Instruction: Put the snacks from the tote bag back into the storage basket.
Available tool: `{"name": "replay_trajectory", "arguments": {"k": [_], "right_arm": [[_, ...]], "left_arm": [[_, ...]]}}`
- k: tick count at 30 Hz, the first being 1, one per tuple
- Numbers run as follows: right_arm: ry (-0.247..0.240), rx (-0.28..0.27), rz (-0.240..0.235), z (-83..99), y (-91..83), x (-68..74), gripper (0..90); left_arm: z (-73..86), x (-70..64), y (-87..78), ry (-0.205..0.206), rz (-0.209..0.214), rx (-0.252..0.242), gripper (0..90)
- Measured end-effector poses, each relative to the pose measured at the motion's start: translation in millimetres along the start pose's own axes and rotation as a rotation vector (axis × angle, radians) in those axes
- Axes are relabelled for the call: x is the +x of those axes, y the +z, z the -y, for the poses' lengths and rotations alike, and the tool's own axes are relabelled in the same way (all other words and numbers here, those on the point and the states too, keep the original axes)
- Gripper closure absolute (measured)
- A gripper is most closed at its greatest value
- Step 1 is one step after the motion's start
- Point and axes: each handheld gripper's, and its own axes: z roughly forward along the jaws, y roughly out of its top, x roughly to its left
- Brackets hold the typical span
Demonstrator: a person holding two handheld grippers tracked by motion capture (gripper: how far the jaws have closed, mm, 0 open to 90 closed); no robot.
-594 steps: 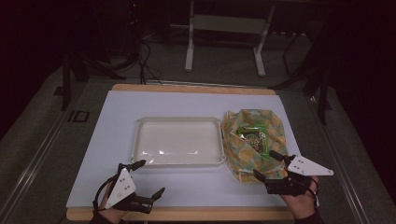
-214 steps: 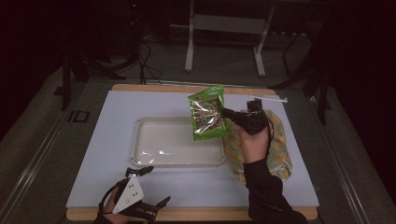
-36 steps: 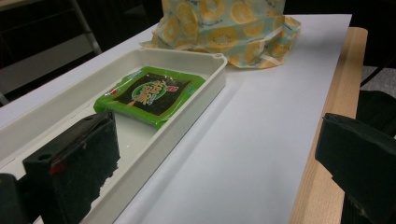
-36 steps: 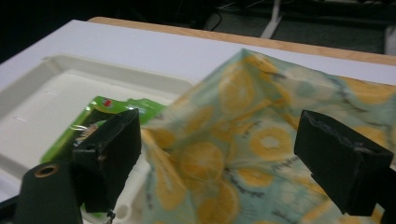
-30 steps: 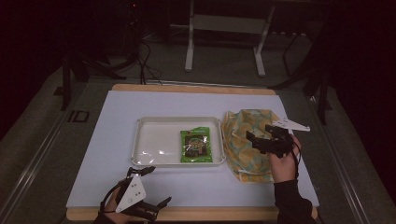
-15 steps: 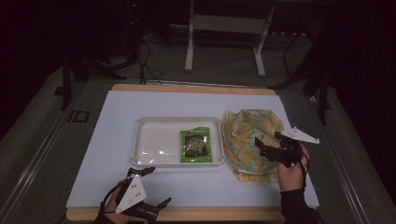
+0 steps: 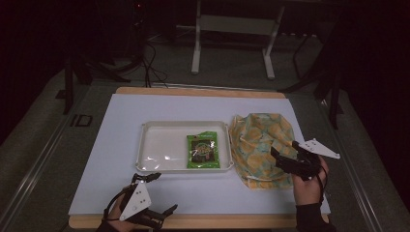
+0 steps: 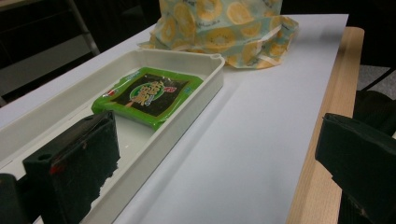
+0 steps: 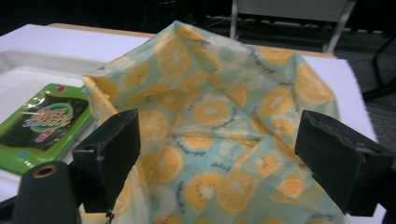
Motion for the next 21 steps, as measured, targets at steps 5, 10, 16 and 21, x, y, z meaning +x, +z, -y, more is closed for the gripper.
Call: {"name": "replay_trajectory", "arguments": {"k": [5,10,16,21], "right_arm": [[0.008,-0.012,0.014,0.5,-1.1,-3.1,14.2],[0.006,-0.027,0.02,0.8,-1.7,-2.6,14.2],[0.001,-0.037,0.019,2.0,-1.8,-2.3,14.2],[-0.007,-0.041,0.015,2.8,-0.8,-2.6,14.2]], "left_arm": [[-0.1,-0.1,-0.7,0.003,-0.001,-0.003,0.4],[-0.3,-0.1,-1.2,0.002,-0.001,-0.006,0.3],[-0.5,0.1,-1.2,0.002,0.001,-0.007,0.3],[-0.9,0.2,-1.2,0.002,0.006,-0.009,0.3]]}}
